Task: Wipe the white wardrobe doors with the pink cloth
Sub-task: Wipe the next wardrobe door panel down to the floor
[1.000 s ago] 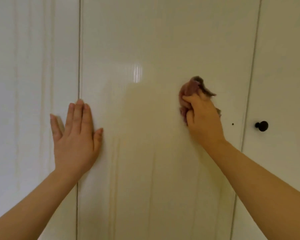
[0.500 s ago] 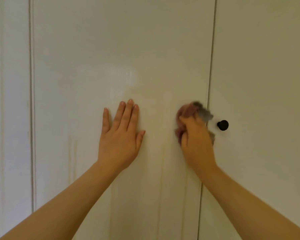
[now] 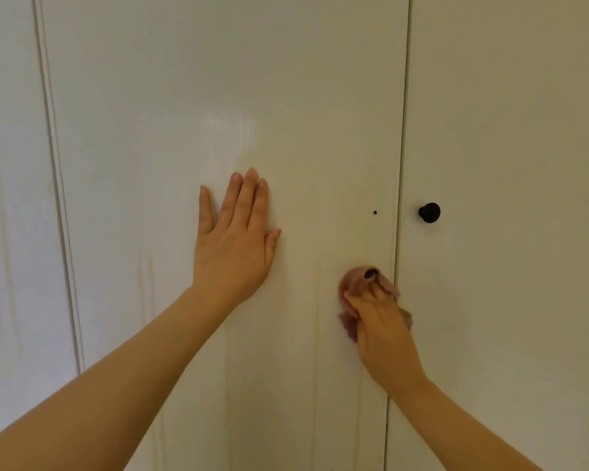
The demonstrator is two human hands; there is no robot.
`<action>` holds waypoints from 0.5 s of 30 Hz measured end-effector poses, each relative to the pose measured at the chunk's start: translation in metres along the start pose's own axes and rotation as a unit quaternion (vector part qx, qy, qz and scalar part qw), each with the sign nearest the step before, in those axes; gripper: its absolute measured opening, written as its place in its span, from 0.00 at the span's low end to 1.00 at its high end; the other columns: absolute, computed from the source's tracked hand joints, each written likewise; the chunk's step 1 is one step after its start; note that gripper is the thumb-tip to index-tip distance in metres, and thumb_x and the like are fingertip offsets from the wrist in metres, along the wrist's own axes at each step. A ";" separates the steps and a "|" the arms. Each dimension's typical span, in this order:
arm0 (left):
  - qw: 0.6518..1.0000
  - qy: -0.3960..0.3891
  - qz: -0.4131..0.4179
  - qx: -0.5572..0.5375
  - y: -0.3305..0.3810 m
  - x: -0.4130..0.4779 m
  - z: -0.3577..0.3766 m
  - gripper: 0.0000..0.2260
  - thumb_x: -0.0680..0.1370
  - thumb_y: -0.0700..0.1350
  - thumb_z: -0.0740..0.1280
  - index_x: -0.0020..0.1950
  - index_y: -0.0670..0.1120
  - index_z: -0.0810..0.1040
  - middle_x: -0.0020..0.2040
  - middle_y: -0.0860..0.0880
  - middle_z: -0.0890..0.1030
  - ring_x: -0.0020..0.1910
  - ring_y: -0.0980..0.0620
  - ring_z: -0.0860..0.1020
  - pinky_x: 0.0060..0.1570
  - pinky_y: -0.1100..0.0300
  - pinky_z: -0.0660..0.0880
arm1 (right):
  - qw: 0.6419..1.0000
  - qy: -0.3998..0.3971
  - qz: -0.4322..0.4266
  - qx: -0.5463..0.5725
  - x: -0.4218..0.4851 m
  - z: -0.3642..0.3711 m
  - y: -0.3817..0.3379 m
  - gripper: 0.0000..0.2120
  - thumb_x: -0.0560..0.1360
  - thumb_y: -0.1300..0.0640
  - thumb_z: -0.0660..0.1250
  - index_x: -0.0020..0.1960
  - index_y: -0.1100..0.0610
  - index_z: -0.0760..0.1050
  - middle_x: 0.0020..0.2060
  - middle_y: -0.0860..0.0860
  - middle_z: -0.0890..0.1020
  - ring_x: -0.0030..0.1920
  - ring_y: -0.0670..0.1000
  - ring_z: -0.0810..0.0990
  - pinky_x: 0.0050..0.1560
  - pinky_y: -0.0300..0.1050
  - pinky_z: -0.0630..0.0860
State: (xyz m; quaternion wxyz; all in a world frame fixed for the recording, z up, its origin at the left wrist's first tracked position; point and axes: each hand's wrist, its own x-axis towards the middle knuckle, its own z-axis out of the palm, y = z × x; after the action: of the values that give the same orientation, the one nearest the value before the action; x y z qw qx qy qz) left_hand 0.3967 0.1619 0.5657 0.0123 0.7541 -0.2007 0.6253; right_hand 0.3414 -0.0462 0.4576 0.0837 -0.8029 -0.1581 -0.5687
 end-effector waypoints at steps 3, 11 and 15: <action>1.000 0.003 0.011 -0.008 0.000 0.000 -0.006 0.27 0.79 0.52 0.51 0.73 0.35 0.62 0.73 0.38 0.65 0.72 0.41 0.62 0.71 0.46 0.38 | 0.998 0.012 0.046 0.029 0.045 -0.018 0.000 0.16 0.72 0.66 0.53 0.52 0.64 0.77 0.51 0.60 0.79 0.50 0.54 0.76 0.48 0.43 0.75; 0.998 -0.016 0.048 -0.034 0.027 -0.059 -0.009 0.24 0.80 0.50 0.51 0.74 0.39 0.58 0.74 0.42 0.61 0.73 0.45 0.58 0.72 0.42 0.44 | 0.993 -0.037 0.105 0.031 -0.009 0.002 -0.013 0.21 0.74 0.59 0.48 0.59 0.62 0.74 0.58 0.62 0.76 0.55 0.63 0.78 0.50 0.60 0.78; 0.998 -0.033 0.053 -0.033 0.028 -0.077 -0.008 0.22 0.81 0.49 0.50 0.72 0.40 0.61 0.73 0.44 0.66 0.72 0.47 0.61 0.72 0.42 0.47 | 0.991 0.003 0.119 0.057 0.037 -0.025 -0.012 0.15 0.74 0.68 0.53 0.54 0.63 0.76 0.54 0.58 0.79 0.48 0.54 0.78 0.45 0.41 0.76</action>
State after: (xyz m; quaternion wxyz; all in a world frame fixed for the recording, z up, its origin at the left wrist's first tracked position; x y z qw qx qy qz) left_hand 0.3699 0.1602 0.4875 -0.0022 0.7616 -0.2610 0.5932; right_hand 0.3263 -0.0368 0.5005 0.1969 -0.8080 -0.0939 -0.5474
